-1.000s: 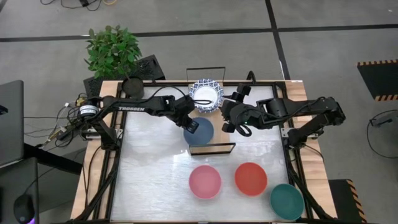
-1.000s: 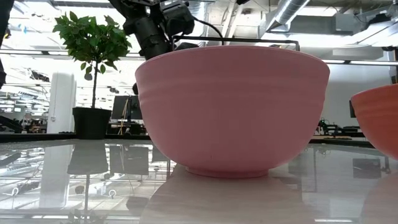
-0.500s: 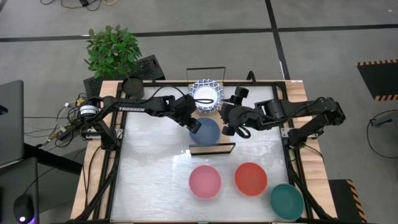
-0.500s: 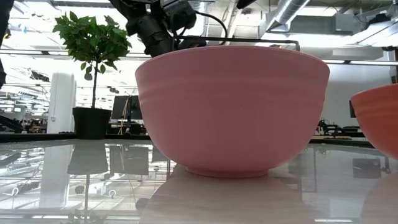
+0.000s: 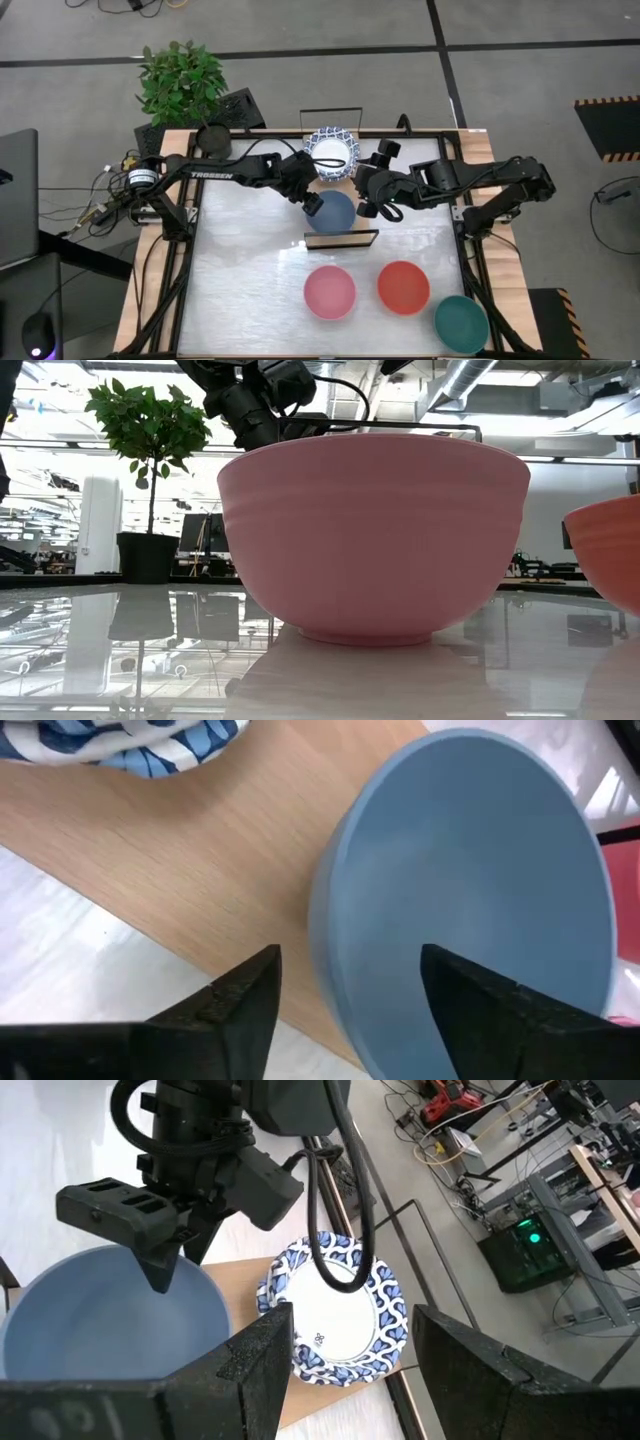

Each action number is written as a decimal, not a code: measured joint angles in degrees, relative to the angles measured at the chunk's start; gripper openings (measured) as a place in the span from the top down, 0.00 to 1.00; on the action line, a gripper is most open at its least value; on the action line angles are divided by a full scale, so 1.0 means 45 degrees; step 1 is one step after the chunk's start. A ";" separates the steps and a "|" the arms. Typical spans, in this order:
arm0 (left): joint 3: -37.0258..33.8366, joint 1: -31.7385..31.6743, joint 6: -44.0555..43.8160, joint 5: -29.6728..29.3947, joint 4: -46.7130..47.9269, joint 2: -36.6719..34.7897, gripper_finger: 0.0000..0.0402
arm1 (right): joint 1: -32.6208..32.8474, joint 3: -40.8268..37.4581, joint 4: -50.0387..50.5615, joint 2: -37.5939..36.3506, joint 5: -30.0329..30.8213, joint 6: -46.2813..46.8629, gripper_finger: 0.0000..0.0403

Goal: Place and stack bowls onto a shelf
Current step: Stack the pink bowl on top of the blue bowl on the shelf

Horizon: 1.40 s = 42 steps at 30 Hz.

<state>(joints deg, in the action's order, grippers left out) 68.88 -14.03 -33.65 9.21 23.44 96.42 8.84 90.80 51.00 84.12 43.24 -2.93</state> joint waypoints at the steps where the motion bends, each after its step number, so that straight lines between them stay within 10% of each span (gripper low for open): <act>1: 0.0000 -0.0042 0.0003 0.0048 -0.0006 -0.0008 0.44 | 0.0000 0.0000 0.0000 0.0000 -0.0001 0.0007 0.43; 20: 0.0005 -0.0375 0.3872 -0.0753 0.4823 -0.3178 0.40 | 0.0000 -0.0005 0.0487 0.0000 -0.0309 0.0664 0.43; 30: 0.0005 0.3972 0.6927 -0.1705 0.5066 -0.5195 0.40 | 0.0000 -0.0005 0.1098 0.0000 -0.0319 0.0687 0.43; 42: 0.0162 0.8317 1.1109 -0.2373 0.1399 -0.2534 0.40 | -0.0047 -0.0005 0.0764 0.0000 -0.0323 0.0652 0.43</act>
<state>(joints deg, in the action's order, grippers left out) 69.61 23.39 16.34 -1.47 29.73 85.02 8.63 90.78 54.44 84.12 41.78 0.01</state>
